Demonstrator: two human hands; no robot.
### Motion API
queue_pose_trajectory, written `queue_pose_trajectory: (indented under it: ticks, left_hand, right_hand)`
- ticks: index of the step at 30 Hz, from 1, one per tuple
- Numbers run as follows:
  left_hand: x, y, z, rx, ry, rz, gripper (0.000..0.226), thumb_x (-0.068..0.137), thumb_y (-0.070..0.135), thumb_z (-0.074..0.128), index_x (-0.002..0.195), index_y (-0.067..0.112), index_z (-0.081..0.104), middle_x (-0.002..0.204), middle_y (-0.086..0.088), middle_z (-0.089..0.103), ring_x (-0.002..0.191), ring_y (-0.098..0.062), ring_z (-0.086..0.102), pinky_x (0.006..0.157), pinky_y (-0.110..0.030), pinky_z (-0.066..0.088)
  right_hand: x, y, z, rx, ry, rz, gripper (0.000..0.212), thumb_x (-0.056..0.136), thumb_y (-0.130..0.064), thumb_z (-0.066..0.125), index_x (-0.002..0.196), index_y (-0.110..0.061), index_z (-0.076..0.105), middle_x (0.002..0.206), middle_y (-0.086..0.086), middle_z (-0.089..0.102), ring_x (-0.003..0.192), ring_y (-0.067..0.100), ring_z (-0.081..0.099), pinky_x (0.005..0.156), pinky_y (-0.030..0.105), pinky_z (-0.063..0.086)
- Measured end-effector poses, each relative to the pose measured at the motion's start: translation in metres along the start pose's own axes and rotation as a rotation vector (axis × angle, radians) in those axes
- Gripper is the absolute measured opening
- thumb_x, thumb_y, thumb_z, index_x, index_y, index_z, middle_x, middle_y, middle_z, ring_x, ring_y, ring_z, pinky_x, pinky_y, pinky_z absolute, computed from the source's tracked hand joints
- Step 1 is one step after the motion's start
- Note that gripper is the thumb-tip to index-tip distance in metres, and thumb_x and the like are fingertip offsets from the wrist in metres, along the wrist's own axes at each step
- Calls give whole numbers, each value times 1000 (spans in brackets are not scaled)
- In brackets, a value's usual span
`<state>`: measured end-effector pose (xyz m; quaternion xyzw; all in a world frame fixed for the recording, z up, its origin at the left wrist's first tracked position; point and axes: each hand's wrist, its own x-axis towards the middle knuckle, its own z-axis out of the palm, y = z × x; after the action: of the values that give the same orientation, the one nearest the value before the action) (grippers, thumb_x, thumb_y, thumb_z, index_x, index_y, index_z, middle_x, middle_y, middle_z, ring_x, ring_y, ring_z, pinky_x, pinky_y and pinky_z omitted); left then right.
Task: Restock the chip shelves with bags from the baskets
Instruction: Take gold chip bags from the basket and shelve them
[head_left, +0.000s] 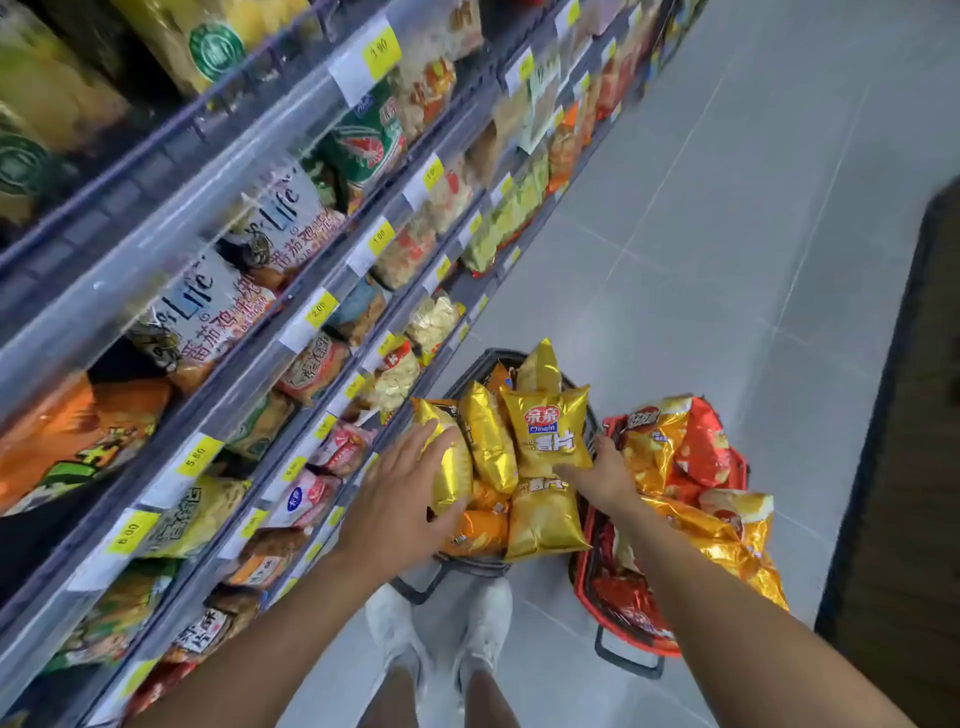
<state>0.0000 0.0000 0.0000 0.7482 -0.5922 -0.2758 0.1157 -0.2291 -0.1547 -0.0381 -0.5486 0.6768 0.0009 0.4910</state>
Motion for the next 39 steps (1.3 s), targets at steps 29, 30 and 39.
queue_pose_trajectory:
  ticks: [29, 30, 39]
  left_hand:
    - [43, 7, 3, -286, -150, -147, 86, 94, 48, 69, 163, 35, 20, 169, 10, 24, 154, -16, 27, 117, -43, 36]
    - [46, 12, -1, -360, -153, -168, 88, 92, 53, 70, 163, 36, 20, 169, 9, 25, 154, -17, 28, 116, -43, 36]
    - [68, 69, -47, -954, -295, -429, 123, 57, 88, 75, 160, 35, 31, 160, 6, 46, 133, -16, 57, 94, -30, 50]
  right_hand:
    - [44, 9, -22, 131, 218, -154, 50, 79, -39, 87, 120, -23, 62, 107, -9, 74, 89, 2, 68, 71, 24, 53]
    - [34, 3, -29, 139, 199, -161, 48, 78, -42, 87, 117, -24, 64, 105, -10, 75, 89, 4, 69, 72, 26, 54]
    - [-38, -58, -55, 307, 12, -215, 60, 65, -65, 86, 106, -23, 75, 97, -1, 79, 89, 19, 77, 84, 51, 62]
